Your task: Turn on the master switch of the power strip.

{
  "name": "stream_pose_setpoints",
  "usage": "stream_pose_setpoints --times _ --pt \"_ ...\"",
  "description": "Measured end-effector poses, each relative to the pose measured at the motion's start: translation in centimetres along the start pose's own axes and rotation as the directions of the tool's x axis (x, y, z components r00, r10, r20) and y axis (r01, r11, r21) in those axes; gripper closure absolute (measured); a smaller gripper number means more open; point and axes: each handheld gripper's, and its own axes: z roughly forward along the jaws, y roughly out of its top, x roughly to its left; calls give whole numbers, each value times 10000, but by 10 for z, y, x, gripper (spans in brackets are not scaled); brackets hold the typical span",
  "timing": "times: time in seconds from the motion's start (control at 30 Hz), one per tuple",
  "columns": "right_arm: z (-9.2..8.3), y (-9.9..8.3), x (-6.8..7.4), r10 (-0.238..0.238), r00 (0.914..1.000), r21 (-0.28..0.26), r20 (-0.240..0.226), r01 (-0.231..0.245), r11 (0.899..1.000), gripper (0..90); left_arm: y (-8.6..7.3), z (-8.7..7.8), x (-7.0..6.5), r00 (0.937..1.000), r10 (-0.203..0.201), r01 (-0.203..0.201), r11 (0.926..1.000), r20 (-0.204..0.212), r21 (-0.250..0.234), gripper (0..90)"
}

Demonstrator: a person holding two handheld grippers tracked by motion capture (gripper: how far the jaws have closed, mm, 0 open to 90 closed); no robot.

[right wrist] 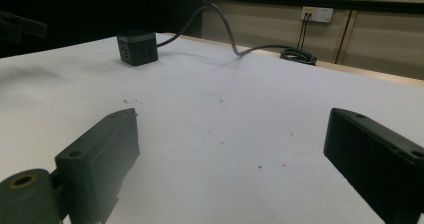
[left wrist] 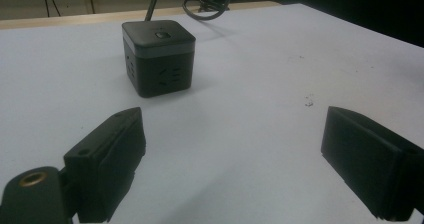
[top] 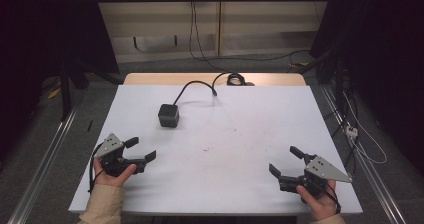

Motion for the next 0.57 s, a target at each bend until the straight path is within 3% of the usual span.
stream_pose_setpoints --times 0.23,0.57 --pt "0 0 0 -10 10000 17 -22 10 10000 69 -2 -1 0 9999 -123 124 9999 -108 74 66" --pt "1 0 0 -9 10000 37 -50 9 10000 69 -2 0 1 9999 -3 6 9999 -156 153 63"
